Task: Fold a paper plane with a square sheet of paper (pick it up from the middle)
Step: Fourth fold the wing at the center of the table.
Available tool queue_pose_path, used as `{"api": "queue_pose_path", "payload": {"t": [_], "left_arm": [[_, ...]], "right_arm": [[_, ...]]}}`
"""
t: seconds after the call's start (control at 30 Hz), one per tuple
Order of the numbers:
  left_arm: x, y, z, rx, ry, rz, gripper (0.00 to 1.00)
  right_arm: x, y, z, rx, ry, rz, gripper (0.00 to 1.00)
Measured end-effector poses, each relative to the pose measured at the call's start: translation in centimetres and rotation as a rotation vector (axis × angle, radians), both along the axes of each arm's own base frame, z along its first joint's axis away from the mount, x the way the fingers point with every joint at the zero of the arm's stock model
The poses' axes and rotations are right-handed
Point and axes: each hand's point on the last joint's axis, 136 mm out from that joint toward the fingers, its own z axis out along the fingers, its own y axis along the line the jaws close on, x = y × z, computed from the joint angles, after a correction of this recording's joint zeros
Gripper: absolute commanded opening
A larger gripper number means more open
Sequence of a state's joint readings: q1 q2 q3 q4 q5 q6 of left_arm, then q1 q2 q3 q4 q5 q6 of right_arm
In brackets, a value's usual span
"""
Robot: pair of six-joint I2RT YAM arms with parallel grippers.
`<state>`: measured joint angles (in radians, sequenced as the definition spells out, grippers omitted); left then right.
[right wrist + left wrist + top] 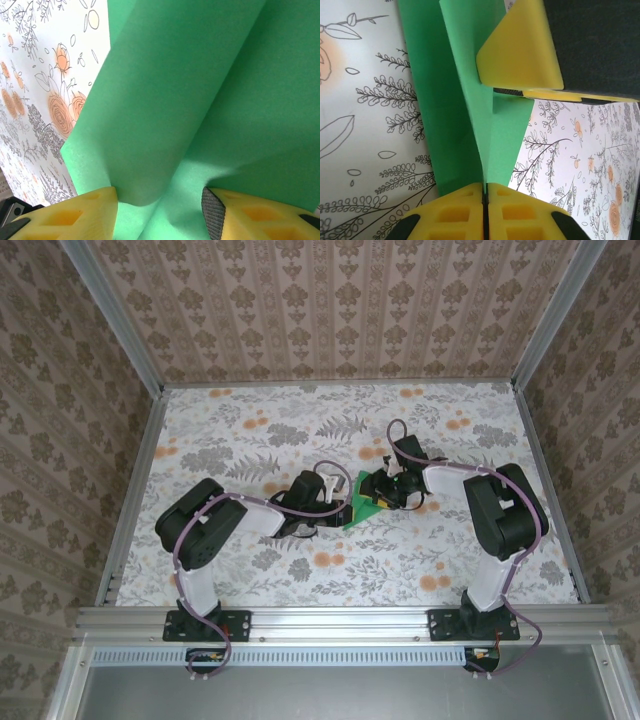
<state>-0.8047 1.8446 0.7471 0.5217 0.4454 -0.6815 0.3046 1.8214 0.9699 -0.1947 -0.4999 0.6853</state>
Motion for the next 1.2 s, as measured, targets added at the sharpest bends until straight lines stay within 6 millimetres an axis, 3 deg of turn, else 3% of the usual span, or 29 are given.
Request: {"api": "queue_pose_path", "payload": {"t": [0.13, 0.3, 0.5, 0.9, 1.2], "left_arm": [[0.0, 0.2, 0.1, 0.007, -0.002, 0.008, 0.32], [0.3, 1.2, 1.8, 0.023, -0.028, 0.049, 0.35], [0.7, 1.3, 4.3, -0.011, -0.068, 0.078, 0.27], [0.6, -0.7, 2.6, -0.017, -0.002, 0.053, 0.21], [0.7, -0.6, 1.4, 0.019, 0.035, 0.069, 0.12]], "right_arm": [[0.0, 0.0, 0.0, -0.005, 0.009, -0.001, 0.52], [0.0, -0.1, -0.1, -0.01, 0.014, -0.002, 0.51], [0.0, -0.2, -0.2, -0.02, 0.026, -0.004, 0.5], [0.0, -0.3, -0.4, -0.033, 0.049, -0.002, 0.5], [-0.1, -0.3, -0.4, -0.036, 0.052, 0.0, 0.51]]}}
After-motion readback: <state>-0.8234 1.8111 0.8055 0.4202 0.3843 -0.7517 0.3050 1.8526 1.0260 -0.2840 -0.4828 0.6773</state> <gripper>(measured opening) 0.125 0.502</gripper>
